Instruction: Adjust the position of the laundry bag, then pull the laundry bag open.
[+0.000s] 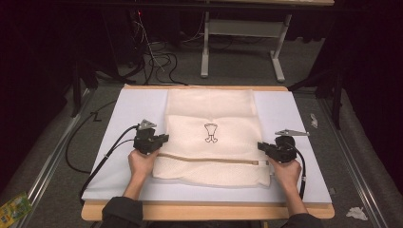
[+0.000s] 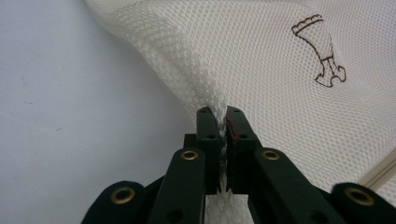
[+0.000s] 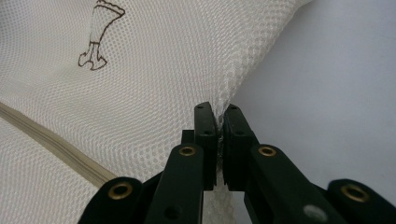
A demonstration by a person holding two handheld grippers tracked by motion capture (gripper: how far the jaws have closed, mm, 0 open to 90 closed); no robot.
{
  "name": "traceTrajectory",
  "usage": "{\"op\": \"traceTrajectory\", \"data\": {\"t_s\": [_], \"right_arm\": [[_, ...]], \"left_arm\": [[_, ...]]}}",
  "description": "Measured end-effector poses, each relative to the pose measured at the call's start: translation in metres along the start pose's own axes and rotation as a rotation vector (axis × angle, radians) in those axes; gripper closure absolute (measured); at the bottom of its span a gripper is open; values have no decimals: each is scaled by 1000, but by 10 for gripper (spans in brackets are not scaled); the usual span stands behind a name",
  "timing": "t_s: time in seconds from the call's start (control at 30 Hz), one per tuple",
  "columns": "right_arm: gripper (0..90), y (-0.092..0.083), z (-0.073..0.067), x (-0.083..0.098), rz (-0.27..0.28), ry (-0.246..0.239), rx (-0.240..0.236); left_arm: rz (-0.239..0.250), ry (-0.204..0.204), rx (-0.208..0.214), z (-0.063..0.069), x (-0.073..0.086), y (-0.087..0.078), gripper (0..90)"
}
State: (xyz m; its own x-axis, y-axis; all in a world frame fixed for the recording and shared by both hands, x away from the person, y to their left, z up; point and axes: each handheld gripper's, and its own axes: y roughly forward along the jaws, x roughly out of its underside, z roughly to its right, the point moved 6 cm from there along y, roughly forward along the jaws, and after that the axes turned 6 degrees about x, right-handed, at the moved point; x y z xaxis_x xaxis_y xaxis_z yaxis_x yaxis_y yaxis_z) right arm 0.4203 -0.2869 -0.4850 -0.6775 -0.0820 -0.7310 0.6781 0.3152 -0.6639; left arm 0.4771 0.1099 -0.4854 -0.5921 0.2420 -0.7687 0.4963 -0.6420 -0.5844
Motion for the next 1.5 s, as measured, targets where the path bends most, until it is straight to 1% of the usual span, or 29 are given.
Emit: {"op": "traceTrajectory", "data": {"t_s": [0.07, 0.17, 0.23, 0.33, 0.47, 0.67, 0.83, 1.0, 1.1, 1.27, 1.37, 1.4, 1.43, 1.47, 1.5], "right_arm": [[874, -1, 3, 1, -1, 1, 11], [873, -1, 6, 3, -8, 5, 12], [871, -1, 7, 4, -9, 7, 11], [869, 1, 6, 6, -7, 2, 12], [867, 1, 5, 7, -9, 4, 11], [860, 1, 5, 8, 5, 0, 7], [853, 3, 6, 12, 2, 4, 2], [846, 3, 5, 13, -4, -4, 7], [836, 3, 5, 13, 11, -6, 4], [802, 3, 5, 15, 12, -13, 13], [772, 3, 5, 17, 20, -14, 19], [741, 1, 6, 17, 32, -12, 20], [741, 1, 6, 17, 32, -12, 20], [711, 0, 7, 19, 42, -4, 17], [711, 0, 7, 19, 42, -4, 17]], "left_arm": [[-6, 10, -3, 2, -1, 3, 862], [2, 4, -1, 4, -2, 4, 858], [-9, 9, -9, 4, 0, 5, 855], [-9, 28, -23, 4, 2, 3, 850], [-7, 32, -27, 3, 1, 3, 848], [-6, 46, -39, 3, 2, 3, 843], [-31, 59, -45, 3, 7, 5, 845], [-32, 58, -51, 3, 7, 4, 839], [-31, 67, -60, 3, 7, 2, 827], [-29, 87, -79, 5, 9, 1, 795], [-26, 98, -88, 7, 10, 0, 768], [-27, 104, -97, 7, 11, -2, 742], [-27, 104, -97, 7, 11, -2, 724], [-20, 114, -107, 9, 12, -5, 704], [-20, 114, -107, 9, 12, -5, 688]]}}
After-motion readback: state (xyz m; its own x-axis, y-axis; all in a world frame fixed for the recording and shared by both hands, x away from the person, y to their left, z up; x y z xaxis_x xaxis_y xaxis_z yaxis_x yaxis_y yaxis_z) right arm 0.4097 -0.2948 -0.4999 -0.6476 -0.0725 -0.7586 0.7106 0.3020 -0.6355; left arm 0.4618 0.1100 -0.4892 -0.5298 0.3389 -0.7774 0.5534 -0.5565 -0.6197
